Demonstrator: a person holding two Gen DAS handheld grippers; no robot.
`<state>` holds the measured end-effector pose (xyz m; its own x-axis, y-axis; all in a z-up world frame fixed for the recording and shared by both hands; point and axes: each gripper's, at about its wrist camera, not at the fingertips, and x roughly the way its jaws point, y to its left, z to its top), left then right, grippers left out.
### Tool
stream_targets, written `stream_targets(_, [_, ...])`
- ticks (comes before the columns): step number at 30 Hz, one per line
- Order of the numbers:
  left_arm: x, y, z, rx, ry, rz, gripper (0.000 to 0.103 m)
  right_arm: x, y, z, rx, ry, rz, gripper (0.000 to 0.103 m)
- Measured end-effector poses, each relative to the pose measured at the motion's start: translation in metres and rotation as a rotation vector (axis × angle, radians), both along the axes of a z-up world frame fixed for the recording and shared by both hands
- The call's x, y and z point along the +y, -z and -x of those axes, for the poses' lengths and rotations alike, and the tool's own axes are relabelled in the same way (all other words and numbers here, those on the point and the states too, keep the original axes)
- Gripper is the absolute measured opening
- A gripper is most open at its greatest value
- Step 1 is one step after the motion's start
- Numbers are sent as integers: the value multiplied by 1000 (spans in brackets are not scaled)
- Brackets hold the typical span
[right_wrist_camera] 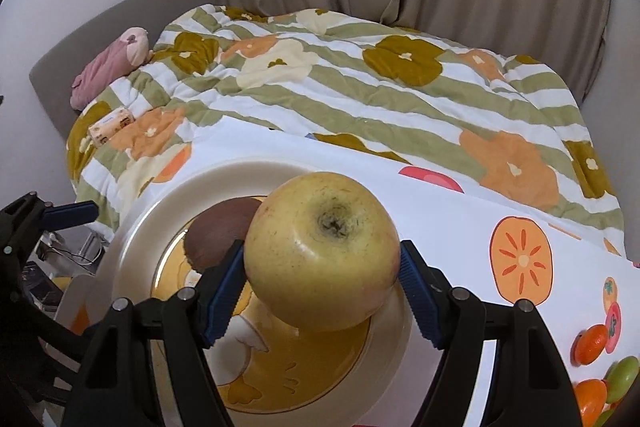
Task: Organize fruits
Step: 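Open both tools to release kiwi and yellow apple onto the plate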
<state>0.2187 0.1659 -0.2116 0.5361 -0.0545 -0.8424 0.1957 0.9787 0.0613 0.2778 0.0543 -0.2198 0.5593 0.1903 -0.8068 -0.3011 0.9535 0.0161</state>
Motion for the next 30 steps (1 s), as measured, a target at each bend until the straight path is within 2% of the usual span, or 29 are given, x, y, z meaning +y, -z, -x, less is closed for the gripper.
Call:
stream_targets(2, [2,1,0,-2,-2,10,103,1,-2,2,-25,-11,-4,76])
stream_targets(4, [3,1,0,-2,-2,10,103,1,-8,6,-76,-15,-6,103])
stream_targets(13, [4,-10,5,-20,6,2,103,1,-16,8,-40,2,-15,103])
stream_targets(22, [-3,-50,23,-88,10,-10,103,-4,-58,32,-86,18,-15,103])
stream_targets(30, [-35,-98,57,-149,-17,-26,103,-34,-105,71,-157,13,-54,103])
